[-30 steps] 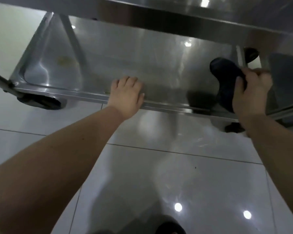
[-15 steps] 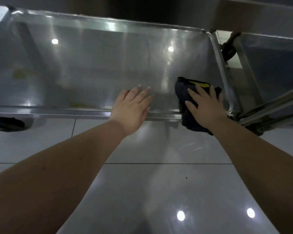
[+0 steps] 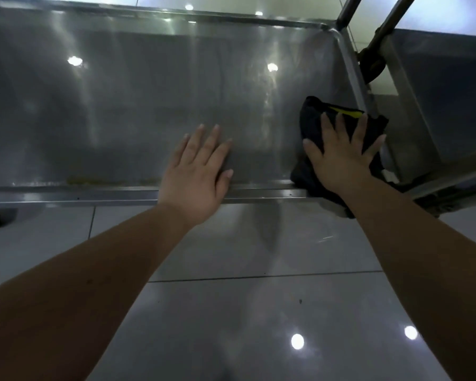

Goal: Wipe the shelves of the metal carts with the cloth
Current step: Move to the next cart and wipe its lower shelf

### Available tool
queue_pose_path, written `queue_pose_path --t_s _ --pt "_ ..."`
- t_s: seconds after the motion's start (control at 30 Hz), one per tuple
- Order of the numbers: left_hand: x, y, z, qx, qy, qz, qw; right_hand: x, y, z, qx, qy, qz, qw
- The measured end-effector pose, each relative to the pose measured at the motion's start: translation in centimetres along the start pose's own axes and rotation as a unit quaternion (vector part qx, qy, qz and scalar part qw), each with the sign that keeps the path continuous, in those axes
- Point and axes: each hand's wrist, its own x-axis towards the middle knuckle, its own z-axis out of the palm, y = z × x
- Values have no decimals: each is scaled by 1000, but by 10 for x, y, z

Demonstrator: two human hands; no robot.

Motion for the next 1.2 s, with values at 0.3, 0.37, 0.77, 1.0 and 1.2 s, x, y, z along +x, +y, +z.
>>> queue_pose_path --t_s 0.3,0.37,0.77,1.0,1.2 --pt "15 10 -4 -9 -23 15 1000 -7 -4 -1 27 7 -46 999" --pt "26 22 -4 -40 -23 20 999 -8 1 -2 41 -1 -63 997" --pt "28 36 4 -109 23 -10 994 50 -19 -9 65 24 54 996" --pt "26 30 -7 -231 110 -92 962 18 -161 2 5 -27 -228 973" --pt "27 31 -3 -187 97 -128 969 33 -105 1 71 15 -218 973"
